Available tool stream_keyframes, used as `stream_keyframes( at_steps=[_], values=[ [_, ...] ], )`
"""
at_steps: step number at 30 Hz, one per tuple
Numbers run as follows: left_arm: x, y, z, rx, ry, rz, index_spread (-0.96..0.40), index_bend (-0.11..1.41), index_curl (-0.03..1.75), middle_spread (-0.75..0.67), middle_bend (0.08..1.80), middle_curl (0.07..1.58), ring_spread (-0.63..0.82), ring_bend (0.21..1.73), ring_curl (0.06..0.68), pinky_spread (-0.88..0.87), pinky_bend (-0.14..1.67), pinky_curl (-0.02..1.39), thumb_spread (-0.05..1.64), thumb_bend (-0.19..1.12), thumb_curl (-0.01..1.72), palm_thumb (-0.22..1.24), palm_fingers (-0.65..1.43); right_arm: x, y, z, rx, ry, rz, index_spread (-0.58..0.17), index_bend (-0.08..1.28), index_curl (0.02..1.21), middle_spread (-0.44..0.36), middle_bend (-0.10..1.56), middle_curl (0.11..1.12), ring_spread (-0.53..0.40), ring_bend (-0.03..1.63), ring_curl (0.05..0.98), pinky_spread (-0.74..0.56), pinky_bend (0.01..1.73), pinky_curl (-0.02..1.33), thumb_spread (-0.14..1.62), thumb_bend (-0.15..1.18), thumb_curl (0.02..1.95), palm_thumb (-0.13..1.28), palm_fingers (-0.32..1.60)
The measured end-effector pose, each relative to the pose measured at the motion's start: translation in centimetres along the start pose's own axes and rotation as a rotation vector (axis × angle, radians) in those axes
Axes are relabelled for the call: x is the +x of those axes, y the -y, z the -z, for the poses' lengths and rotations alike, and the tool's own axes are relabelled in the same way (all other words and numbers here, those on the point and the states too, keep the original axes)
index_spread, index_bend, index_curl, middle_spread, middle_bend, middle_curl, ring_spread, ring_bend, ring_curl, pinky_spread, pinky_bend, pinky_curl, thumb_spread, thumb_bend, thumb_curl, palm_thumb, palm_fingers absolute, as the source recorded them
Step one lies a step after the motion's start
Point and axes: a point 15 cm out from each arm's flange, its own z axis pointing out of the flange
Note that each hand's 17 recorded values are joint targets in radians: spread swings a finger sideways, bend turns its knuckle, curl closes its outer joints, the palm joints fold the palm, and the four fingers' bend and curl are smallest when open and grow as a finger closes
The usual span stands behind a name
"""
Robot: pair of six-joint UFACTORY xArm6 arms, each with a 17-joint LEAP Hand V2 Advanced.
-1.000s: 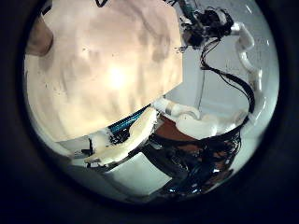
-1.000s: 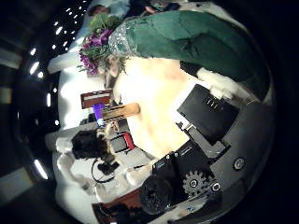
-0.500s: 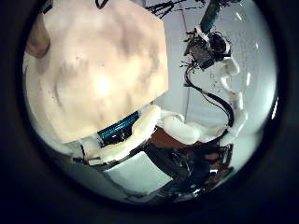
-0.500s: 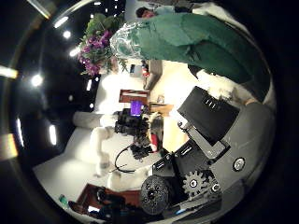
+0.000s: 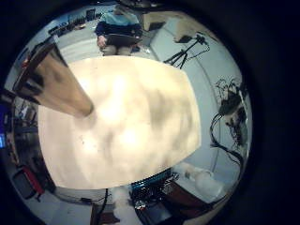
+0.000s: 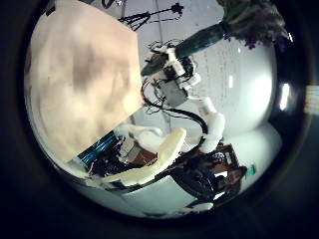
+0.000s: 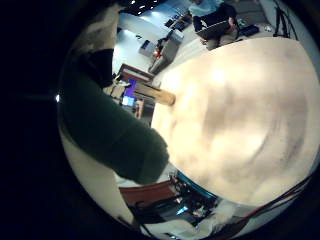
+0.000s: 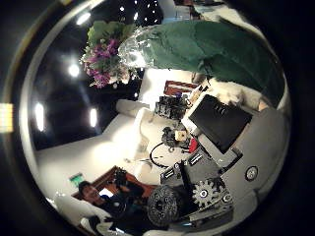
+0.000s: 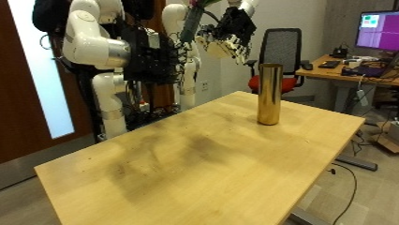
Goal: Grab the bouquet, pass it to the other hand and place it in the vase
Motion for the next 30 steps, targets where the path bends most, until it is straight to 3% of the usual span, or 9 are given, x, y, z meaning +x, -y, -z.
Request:
stream_keyframes(
  at_steps=[10,18,24,30],
  values=[
    [3.8,0.9,-0.8,0.039,-0.226,-0.087,0.25,0.16,0.35,0.31,0.23,0.34,0.44,0.53,0.193,0.44,0.20,0.26,0.83,-0.03,0.31,0.17,0.19,-0.7,-0.3,-4.3,-0.084,0.087,0.013,-0.256,1.07,0.98,-0.114,1.37,0.76,-0.182,1.44,0.648,-0.24,1.12,1.01,0.24,-0.02,0.95,1.19,1.13],
    [6.1,0.1,-0.7,0.012,-0.339,-0.131,0.27,0.15,0.31,0.37,0.22,0.34,0.47,0.55,0.194,0.46,0.22,0.29,0.79,-0.04,0.32,0.19,0.13,0.5,-0.2,-6.7,-0.116,0.143,-0.019,-0.255,1.07,0.98,-0.113,1.37,0.76,-0.181,1.44,0.647,-0.24,1.10,1.04,0.22,-0.02,0.96,1.19,1.13],
    [7.1,0.2,-0.2,0.011,-0.412,-0.111,0.30,0.14,0.28,0.38,0.26,0.34,0.49,0.57,0.197,0.46,0.23,0.30,0.78,-0.04,0.33,0.22,0.13,0.7,-0.5,-8.0,-0.137,0.170,-0.016,-0.249,1.07,0.98,-0.113,1.37,0.76,-0.182,1.43,0.647,-0.25,1.09,1.06,0.22,-0.02,0.96,1.19,1.13],
    [7.7,0.6,-0.6,-0.011,-0.441,-0.056,0.32,0.15,0.26,0.28,0.35,0.37,0.49,0.56,0.190,0.46,0.22,0.31,0.78,-0.04,0.33,0.24,0.16,0.3,-0.8,-8.6,-0.155,0.180,-0.001,-0.244,1.07,0.98,-0.113,1.37,0.76,-0.184,1.43,0.648,-0.25,1.08,1.07,0.22,-0.02,0.96,1.19,1.13]
  ],
)
